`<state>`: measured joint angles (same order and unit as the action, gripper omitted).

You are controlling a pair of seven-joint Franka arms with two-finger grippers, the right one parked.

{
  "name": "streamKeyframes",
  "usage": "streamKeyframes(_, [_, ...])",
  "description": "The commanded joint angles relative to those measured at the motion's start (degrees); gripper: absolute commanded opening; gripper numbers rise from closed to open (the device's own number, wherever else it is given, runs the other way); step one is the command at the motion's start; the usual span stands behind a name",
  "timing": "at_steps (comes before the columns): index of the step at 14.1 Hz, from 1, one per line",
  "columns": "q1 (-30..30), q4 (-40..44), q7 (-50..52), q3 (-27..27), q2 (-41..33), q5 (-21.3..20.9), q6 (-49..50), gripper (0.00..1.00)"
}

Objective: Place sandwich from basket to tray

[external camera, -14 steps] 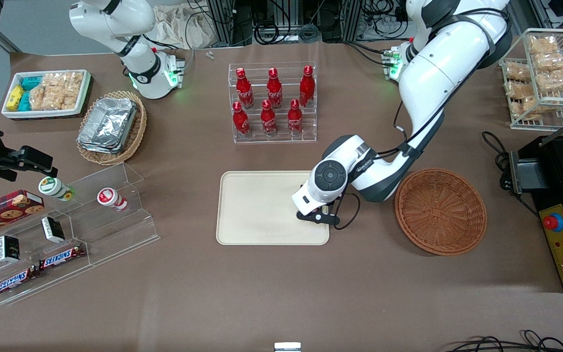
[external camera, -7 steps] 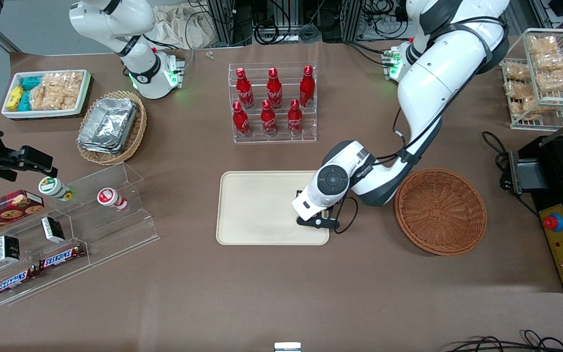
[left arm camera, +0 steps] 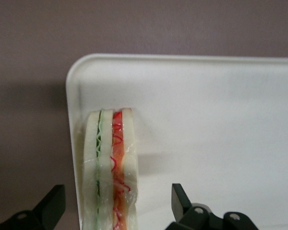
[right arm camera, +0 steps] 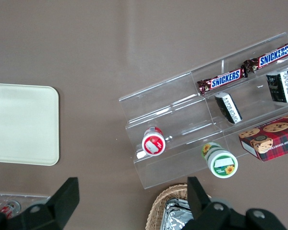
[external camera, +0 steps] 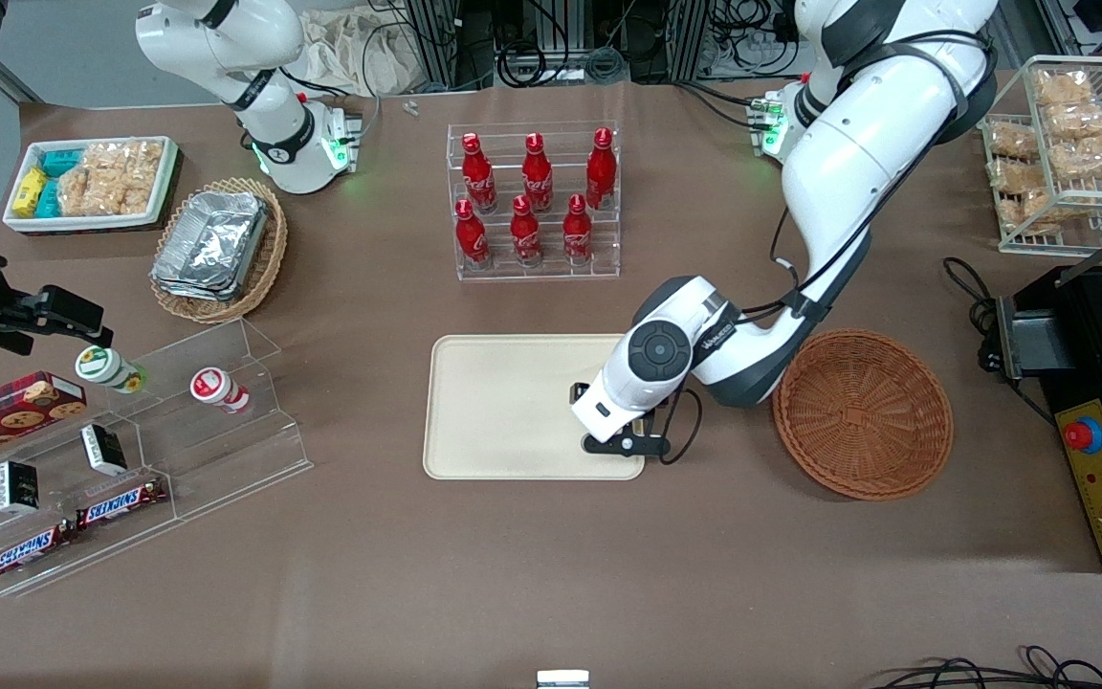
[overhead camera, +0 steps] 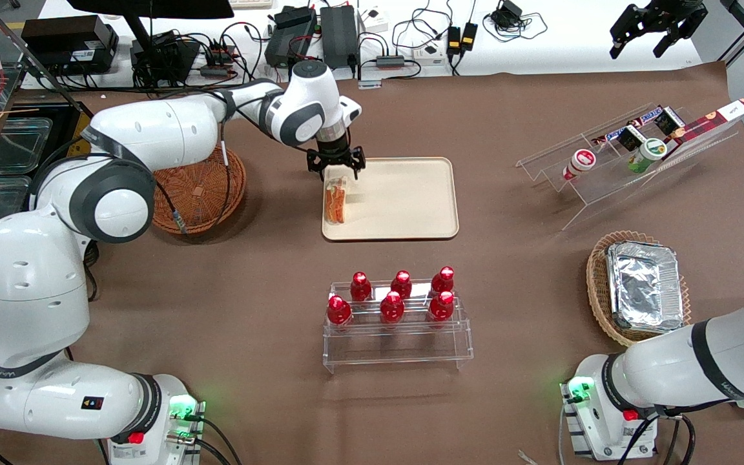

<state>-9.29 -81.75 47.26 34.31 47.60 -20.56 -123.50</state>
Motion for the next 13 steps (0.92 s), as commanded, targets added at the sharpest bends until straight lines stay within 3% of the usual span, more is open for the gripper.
streamKeyframes(1, [2.8, -1.0, 7.0, 0.1, -7.0, -0.4, 5.1, 1.00])
streamKeyframes(6, [7.7, -0.9, 6.1, 0.1, -16.6, -0.3, 13.4, 0.99])
streamKeyframes(10, [11.3, -1.0, -1.1, 0.1, -20.6, -0.1, 19.3, 0.99])
streamKeyframes(12, [13.4, -2.2, -5.0, -0.6, -25.1, 3.8, 20.8, 0.99])
streamKeyframes(13, [13.0, -3.3, -9.2, -3.6, -26.9, 5.7, 21.1, 0.99])
